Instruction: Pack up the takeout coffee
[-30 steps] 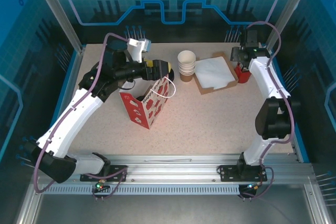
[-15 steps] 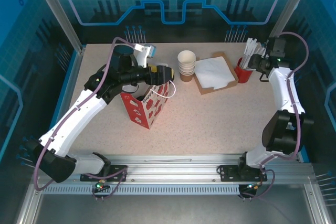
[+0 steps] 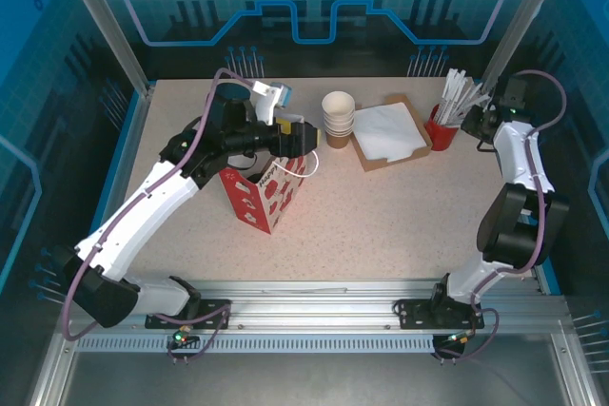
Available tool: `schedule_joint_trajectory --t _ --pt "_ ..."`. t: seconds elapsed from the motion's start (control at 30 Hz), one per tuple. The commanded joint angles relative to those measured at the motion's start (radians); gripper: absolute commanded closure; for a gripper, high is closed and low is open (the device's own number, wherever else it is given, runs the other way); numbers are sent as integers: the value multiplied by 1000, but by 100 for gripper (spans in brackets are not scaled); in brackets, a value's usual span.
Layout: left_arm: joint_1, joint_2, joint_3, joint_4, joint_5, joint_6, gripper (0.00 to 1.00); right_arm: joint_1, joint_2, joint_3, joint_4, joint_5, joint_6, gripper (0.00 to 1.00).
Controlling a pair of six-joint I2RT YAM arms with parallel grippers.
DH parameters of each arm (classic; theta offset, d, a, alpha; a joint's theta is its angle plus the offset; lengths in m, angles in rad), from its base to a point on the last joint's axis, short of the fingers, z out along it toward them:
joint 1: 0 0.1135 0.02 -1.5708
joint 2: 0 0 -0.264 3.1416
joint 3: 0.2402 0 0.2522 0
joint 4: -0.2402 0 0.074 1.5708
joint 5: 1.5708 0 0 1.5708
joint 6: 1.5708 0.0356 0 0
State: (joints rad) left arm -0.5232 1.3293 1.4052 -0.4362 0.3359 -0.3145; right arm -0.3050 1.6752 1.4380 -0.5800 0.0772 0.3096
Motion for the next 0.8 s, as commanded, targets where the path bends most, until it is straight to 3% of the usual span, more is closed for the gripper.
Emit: schedule_joint_trajectory --t 0.0,0.43,0.77 --pt "-10 10 23 5 -9 26 8 -16 12 26 25 -31 11 69" --pt "-28 28 38 -18 -14 46 8 -17 24 45 25 -49 2 91" --pt "-34 35 41 -33 -16 57 8 -11 -57 32 32 -141 23 95"
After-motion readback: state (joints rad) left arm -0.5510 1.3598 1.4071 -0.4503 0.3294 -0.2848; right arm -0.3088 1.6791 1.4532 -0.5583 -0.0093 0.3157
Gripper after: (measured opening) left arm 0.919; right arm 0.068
